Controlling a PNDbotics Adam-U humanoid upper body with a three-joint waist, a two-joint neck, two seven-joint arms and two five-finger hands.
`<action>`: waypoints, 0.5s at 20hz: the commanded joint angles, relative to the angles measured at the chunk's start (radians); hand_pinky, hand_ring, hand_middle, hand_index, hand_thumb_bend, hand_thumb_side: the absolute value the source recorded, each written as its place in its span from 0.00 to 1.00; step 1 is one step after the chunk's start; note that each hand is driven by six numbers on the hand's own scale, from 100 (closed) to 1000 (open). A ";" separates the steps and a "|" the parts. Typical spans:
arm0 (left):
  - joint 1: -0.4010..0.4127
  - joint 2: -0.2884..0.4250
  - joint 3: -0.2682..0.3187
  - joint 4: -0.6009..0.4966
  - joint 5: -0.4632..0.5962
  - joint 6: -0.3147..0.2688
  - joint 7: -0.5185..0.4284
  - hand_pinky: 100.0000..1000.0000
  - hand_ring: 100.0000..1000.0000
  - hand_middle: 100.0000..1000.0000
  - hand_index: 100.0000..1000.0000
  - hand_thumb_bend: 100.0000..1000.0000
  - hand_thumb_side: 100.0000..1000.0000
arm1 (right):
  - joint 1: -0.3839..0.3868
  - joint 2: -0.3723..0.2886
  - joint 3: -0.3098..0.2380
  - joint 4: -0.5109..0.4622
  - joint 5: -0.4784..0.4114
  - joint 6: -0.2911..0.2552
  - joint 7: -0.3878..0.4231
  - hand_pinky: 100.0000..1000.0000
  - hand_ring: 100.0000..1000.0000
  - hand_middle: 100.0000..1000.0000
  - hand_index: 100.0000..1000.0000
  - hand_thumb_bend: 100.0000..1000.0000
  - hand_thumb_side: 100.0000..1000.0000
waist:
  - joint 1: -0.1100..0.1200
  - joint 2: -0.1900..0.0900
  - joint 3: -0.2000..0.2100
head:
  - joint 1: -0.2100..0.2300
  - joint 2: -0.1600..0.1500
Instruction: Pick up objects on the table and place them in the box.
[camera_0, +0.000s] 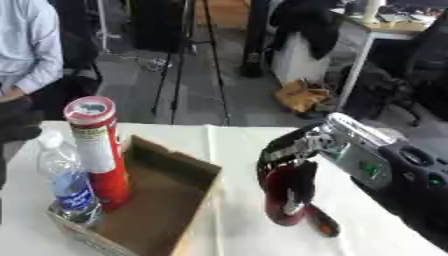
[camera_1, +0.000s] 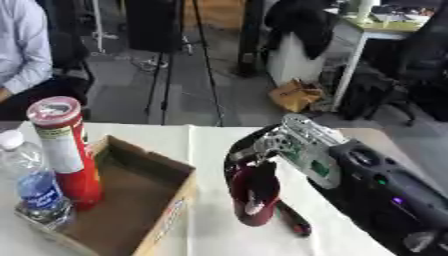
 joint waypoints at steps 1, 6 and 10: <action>-0.008 0.009 -0.001 -0.015 0.005 0.000 -0.005 1.00 0.78 0.81 0.71 0.00 0.92 | -0.037 -0.029 -0.016 -0.026 -0.007 0.003 -0.001 0.33 0.68 0.64 0.62 0.36 0.25 | 0.000 -0.025 0.001 | 0.002 -0.005; -0.008 0.009 -0.003 -0.015 0.006 0.002 -0.011 1.00 0.78 0.81 0.71 0.00 0.92 | -0.061 -0.027 -0.017 -0.035 -0.011 0.003 -0.001 0.32 0.67 0.63 0.61 0.35 0.25 | -0.007 -0.028 0.004 | 0.004 -0.006; -0.007 0.010 -0.004 -0.015 0.007 0.004 -0.016 1.00 0.78 0.81 0.71 0.00 0.92 | -0.085 -0.022 -0.016 -0.039 -0.014 0.004 -0.001 0.32 0.67 0.62 0.60 0.34 0.26 | -0.013 -0.029 0.008 | 0.004 -0.007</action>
